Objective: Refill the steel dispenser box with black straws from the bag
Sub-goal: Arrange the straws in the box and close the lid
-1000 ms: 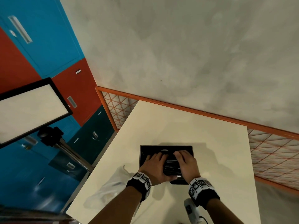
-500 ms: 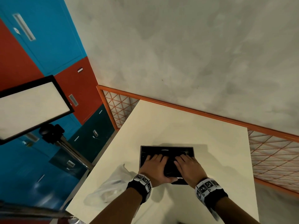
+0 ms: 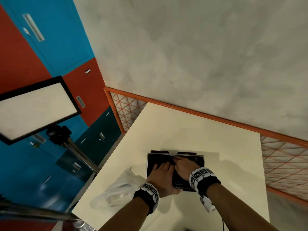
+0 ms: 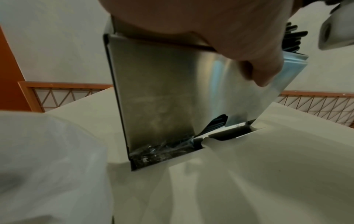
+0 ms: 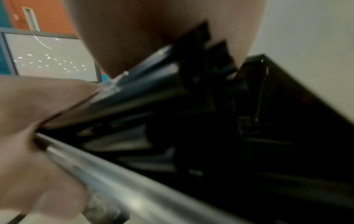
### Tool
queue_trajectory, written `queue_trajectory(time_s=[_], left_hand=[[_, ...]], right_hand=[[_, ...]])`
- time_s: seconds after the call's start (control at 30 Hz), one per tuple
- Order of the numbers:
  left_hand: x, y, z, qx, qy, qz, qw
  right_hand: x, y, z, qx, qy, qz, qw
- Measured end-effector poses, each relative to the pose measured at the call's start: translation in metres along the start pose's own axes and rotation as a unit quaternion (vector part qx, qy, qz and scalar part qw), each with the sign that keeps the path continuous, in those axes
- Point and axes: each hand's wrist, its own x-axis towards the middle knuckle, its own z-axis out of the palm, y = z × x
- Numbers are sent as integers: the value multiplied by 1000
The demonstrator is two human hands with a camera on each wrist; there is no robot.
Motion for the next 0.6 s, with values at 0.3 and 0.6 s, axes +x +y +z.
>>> queue_trajectory(time_s=[0.3,0.6], left_hand=[[3,-1,1,-9,24,-2,1000],[5,-2,-1,-11,15,-9,1000]], right_hand=[[18,0,1,33,-64,58,996],[31,10,11,66,-100,90,989]])
